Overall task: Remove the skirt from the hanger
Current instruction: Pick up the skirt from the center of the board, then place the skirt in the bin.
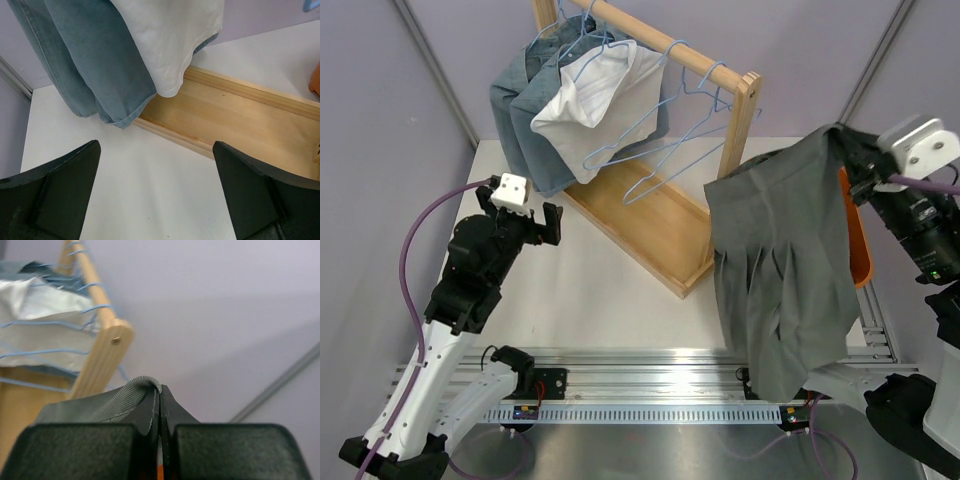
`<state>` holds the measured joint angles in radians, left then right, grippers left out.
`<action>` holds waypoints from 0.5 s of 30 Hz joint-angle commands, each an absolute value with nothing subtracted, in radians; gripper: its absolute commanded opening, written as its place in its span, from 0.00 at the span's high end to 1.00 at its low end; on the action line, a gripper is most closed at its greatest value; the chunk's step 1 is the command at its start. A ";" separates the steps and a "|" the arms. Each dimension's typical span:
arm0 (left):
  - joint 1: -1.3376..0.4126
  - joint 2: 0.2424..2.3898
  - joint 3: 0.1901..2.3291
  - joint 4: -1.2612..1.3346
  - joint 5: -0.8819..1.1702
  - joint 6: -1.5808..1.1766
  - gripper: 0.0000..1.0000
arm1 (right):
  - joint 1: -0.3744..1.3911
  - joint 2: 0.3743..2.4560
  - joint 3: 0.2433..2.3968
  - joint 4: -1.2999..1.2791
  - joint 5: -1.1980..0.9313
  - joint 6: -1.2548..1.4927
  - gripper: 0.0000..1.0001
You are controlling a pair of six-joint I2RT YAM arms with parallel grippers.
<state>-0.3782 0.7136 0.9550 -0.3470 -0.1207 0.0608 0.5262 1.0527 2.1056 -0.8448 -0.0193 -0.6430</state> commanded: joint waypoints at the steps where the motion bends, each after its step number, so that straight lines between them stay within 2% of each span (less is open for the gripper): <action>1: -0.374 0.707 0.965 -0.276 -0.126 0.090 0.01 | 0.502 1.089 2.164 -0.590 0.276 -0.649 1.00; 8: -0.376 0.687 0.950 -0.288 -0.112 0.107 0.01 | 0.480 1.235 2.426 -0.590 0.391 -0.879 1.00; 11: -0.374 0.680 0.951 -0.302 -0.109 0.121 0.01 | 0.414 1.293 2.516 -0.598 0.379 -0.917 1.00; 15: -0.374 0.666 0.953 -0.313 -0.112 0.135 0.01 | 0.202 1.353 2.553 -0.656 0.257 -0.845 1.00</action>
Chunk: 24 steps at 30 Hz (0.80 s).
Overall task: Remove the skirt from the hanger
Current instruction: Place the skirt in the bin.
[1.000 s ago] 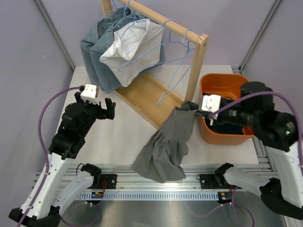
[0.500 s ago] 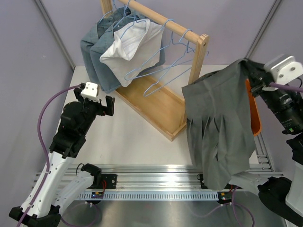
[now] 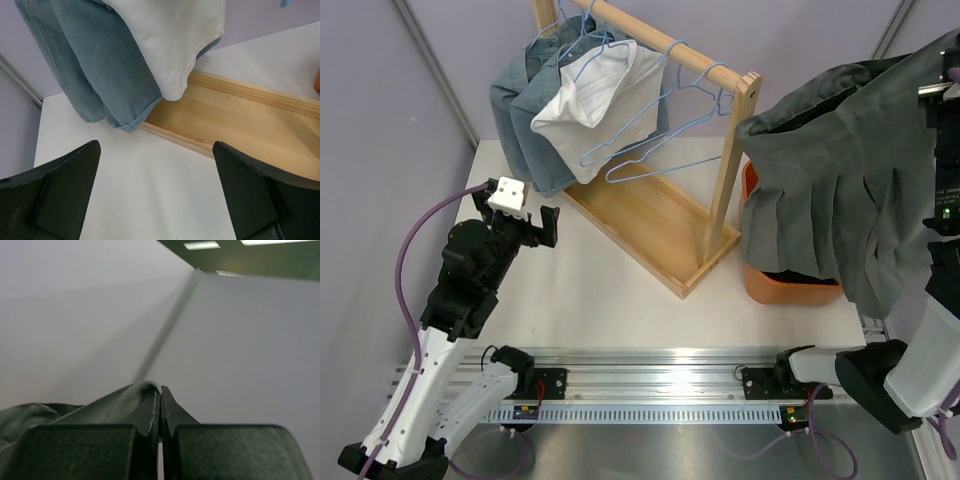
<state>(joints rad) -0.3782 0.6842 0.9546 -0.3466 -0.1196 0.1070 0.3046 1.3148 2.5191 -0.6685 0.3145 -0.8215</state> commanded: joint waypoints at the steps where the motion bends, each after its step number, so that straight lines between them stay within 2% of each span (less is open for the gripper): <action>1: -0.376 0.663 0.953 -0.316 -0.112 0.140 0.01 | 0.072 1.359 2.548 -0.691 0.214 -0.772 1.00; 5: -0.374 0.655 0.959 -0.328 -0.101 0.153 0.01 | -0.182 1.414 2.464 -0.697 0.019 -0.643 1.00; 8: -0.374 0.655 0.962 -0.342 -0.098 0.163 0.01 | -0.242 1.494 2.456 -0.680 -0.035 -0.609 1.00; 14: -0.374 0.641 0.959 -0.365 -0.098 0.147 0.01 | -0.253 1.635 2.539 -0.778 -0.125 -0.500 1.00; 17: -0.374 0.630 0.950 -0.371 -0.101 0.135 0.01 | -0.253 1.612 2.429 -0.840 -0.272 -0.378 1.00; 24: -0.374 0.629 0.951 -0.380 -0.123 0.126 0.01 | -0.249 1.413 1.823 -0.746 -0.629 -0.151 1.00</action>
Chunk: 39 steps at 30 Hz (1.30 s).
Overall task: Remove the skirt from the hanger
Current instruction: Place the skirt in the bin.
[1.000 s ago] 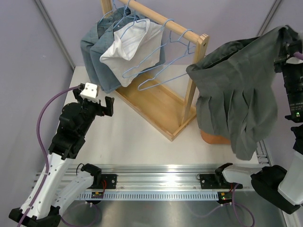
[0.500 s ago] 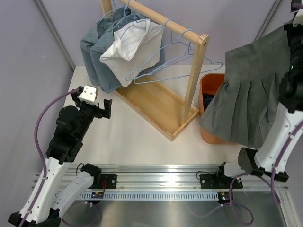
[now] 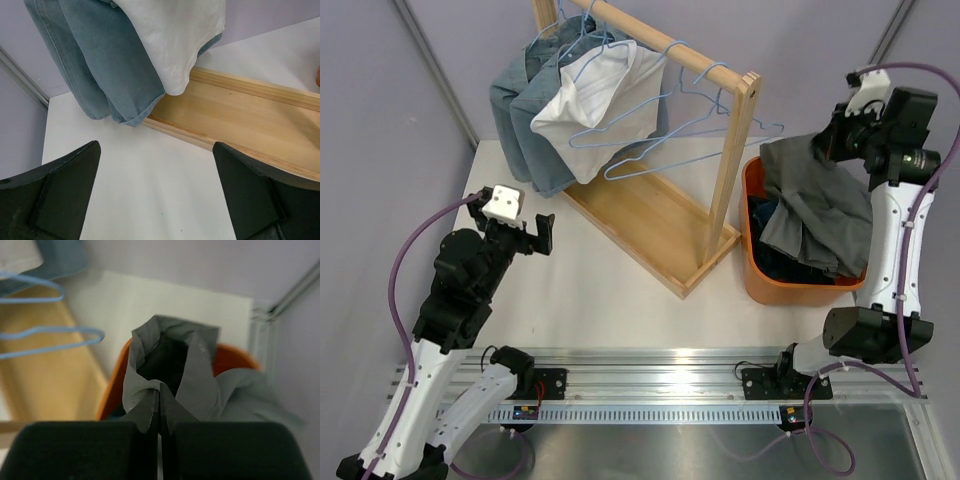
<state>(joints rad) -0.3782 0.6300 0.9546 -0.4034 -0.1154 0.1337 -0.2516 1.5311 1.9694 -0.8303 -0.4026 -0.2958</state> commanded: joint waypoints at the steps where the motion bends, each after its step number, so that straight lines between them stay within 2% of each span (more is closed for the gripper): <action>1: -0.374 0.632 0.953 -0.377 -0.126 0.121 0.01 | -0.249 1.405 1.787 -0.744 -0.656 -0.135 1.00; 5: -0.374 0.660 0.972 -0.364 -0.117 0.109 0.01 | -0.249 1.419 1.640 -0.798 -0.712 -0.097 1.00; 9: -0.374 0.695 1.005 -0.353 -0.107 0.089 0.01 | -0.250 1.477 1.475 -0.833 -0.620 -0.135 1.00; 15: -0.376 0.722 1.046 -0.342 -0.095 0.084 0.01 | -0.250 1.710 1.485 -0.969 -0.549 -0.173 1.00; 19: -0.374 0.745 1.091 -0.341 -0.095 0.074 0.01 | -0.244 1.758 1.460 -0.930 -0.468 -0.216 0.99; 22: -0.374 0.755 1.117 -0.330 -0.098 0.032 0.01 | -0.230 1.767 1.454 -0.910 -0.405 -0.242 0.95; 26: -0.374 0.790 1.201 -0.314 -0.081 -0.043 0.01 | -0.206 1.824 1.448 -0.902 -0.313 -0.287 0.85; 27: -0.373 0.816 1.224 -0.318 -0.075 -0.055 0.01 | -0.198 1.827 1.434 -0.893 -0.302 -0.301 0.77; 29: -0.373 0.854 1.314 -0.354 -0.060 -0.080 0.01 | -0.189 1.841 1.427 -0.893 -0.295 -0.314 0.70; 33: -0.370 0.978 1.484 -0.425 -0.038 -0.110 0.01 | -0.189 1.873 1.457 -0.943 -0.350 -0.362 0.52; 36: -0.361 1.040 1.609 -0.452 -0.018 -0.127 0.01 | -0.189 1.833 1.505 -1.001 -0.399 -0.422 0.45; 39: -0.316 1.126 1.713 -0.454 0.018 -0.164 0.01 | -0.189 1.757 1.558 -1.060 -0.442 -0.495 0.32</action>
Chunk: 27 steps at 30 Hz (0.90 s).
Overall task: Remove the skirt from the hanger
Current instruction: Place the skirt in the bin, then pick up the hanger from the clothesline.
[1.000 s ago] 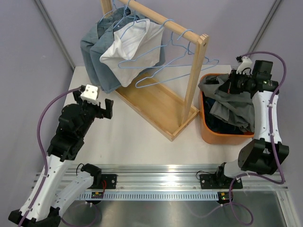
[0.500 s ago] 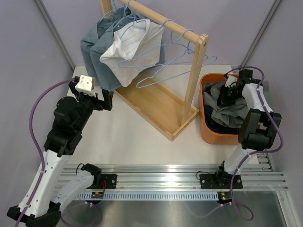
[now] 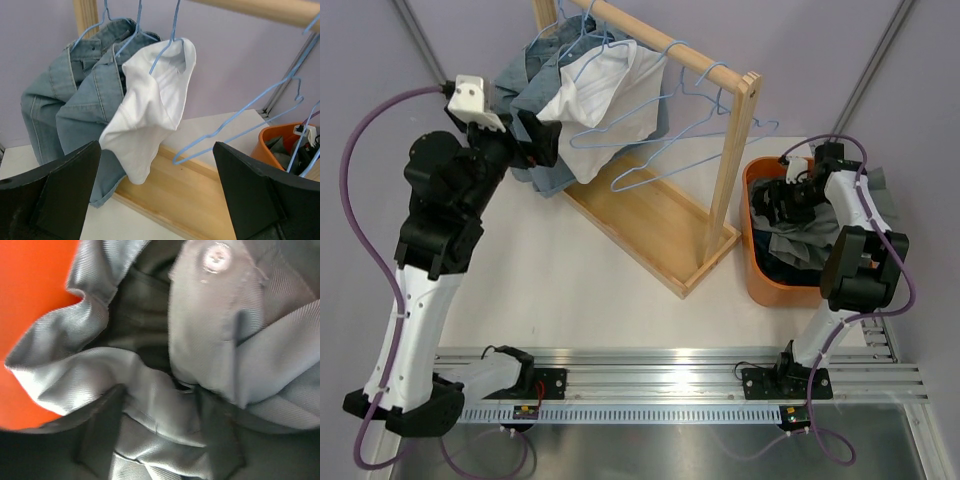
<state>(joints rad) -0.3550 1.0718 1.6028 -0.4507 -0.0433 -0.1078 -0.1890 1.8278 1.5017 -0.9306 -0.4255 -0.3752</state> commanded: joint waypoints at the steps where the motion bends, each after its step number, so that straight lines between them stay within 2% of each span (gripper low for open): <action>1: -0.304 1.173 1.735 -0.450 0.053 -0.175 0.01 | -0.189 1.721 1.572 -1.071 -0.455 -0.511 0.24; 8: -0.242 1.455 2.018 -0.385 0.254 -0.213 0.01 | -0.199 1.594 1.641 -1.163 -0.560 -0.644 0.01; 12: -0.242 1.606 2.160 -0.371 0.336 -0.154 0.03 | -0.201 1.525 1.603 -1.196 -0.682 -0.742 0.01; 19: -0.241 1.710 2.183 -0.246 0.298 -0.034 0.12 | -0.206 1.408 1.480 -1.166 -0.793 -0.842 0.00; 22: -0.239 1.758 2.220 -0.259 0.298 -0.003 0.23 | -0.206 1.381 1.456 -1.137 -0.814 -0.831 0.00; 27: -0.239 1.773 2.198 -0.276 0.264 0.086 0.26 | -0.210 1.376 1.442 -1.118 -0.836 -0.815 0.01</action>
